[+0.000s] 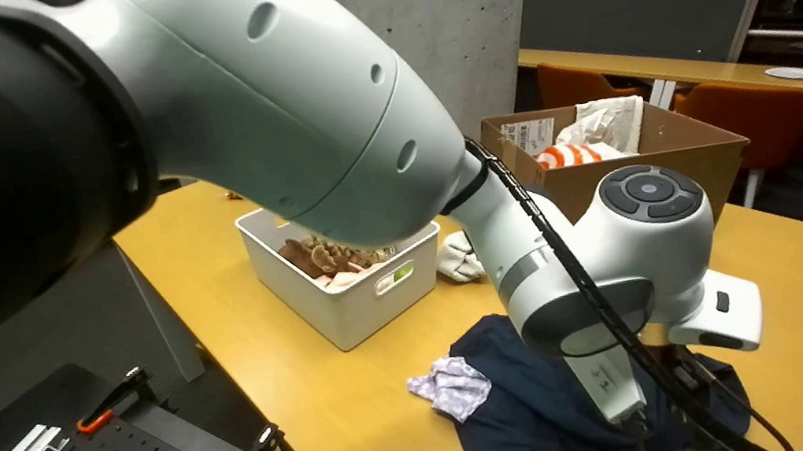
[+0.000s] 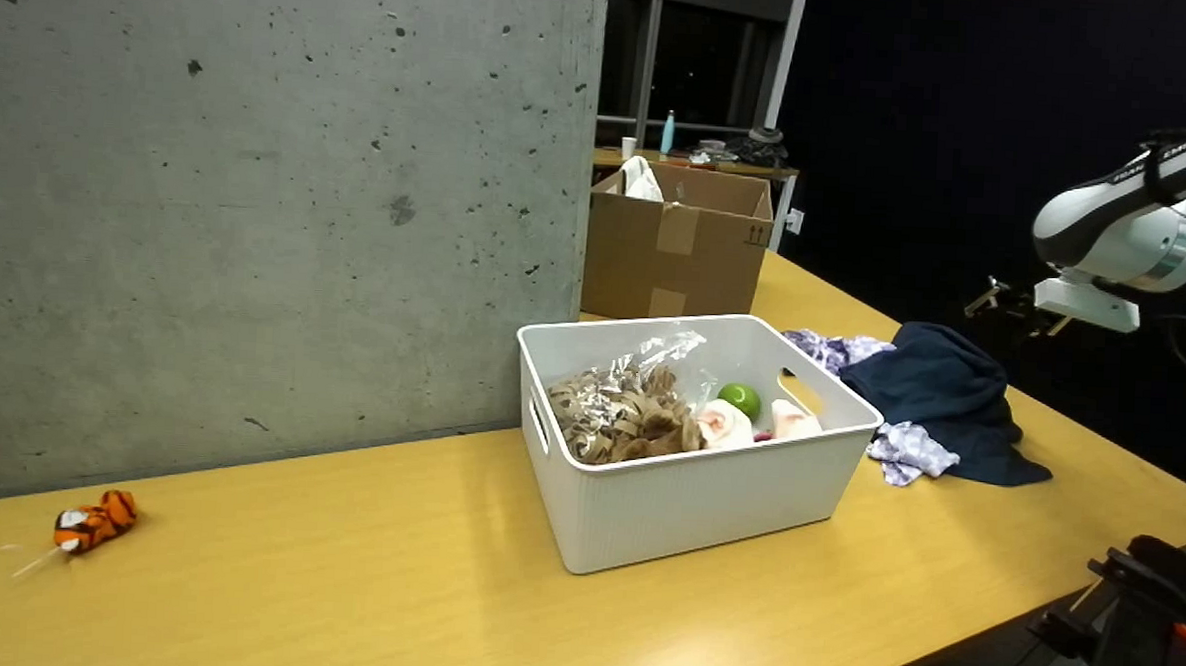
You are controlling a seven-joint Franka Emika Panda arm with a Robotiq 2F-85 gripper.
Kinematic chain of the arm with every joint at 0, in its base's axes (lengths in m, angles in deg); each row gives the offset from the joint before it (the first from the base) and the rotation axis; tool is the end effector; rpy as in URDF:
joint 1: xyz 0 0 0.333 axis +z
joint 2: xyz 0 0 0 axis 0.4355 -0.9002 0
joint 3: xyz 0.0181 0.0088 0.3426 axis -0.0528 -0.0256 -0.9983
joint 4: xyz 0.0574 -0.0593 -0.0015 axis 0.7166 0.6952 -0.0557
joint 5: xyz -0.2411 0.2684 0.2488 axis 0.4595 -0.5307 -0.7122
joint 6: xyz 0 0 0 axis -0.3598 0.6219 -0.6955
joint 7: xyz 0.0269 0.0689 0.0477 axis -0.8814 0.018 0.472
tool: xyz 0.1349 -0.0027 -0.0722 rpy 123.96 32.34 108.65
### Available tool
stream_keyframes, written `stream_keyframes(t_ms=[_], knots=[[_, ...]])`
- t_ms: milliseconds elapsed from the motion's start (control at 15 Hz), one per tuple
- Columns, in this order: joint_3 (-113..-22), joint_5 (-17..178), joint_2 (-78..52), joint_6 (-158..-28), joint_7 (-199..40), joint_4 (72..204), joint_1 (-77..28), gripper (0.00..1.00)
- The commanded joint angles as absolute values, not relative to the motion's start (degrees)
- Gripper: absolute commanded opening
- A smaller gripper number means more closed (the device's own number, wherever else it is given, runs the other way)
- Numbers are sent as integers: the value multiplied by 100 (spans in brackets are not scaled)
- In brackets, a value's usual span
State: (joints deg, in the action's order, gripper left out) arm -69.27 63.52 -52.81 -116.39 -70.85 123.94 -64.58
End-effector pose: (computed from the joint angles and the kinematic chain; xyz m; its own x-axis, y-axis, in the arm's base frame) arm 0.6306 -0.5496 0.1064 0.6073 -0.6914 0.3913 -0.7151 -0.6903 -0.1100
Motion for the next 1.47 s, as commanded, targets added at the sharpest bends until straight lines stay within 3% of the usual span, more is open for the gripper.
stream_keyframes(t_ms=[0,1400], knots=[[-7036,6289,-5537,-11598,-7103,12083,-6470,100],[-6657,6453,-7483,-10845,-7830,9922,-6403,100]])
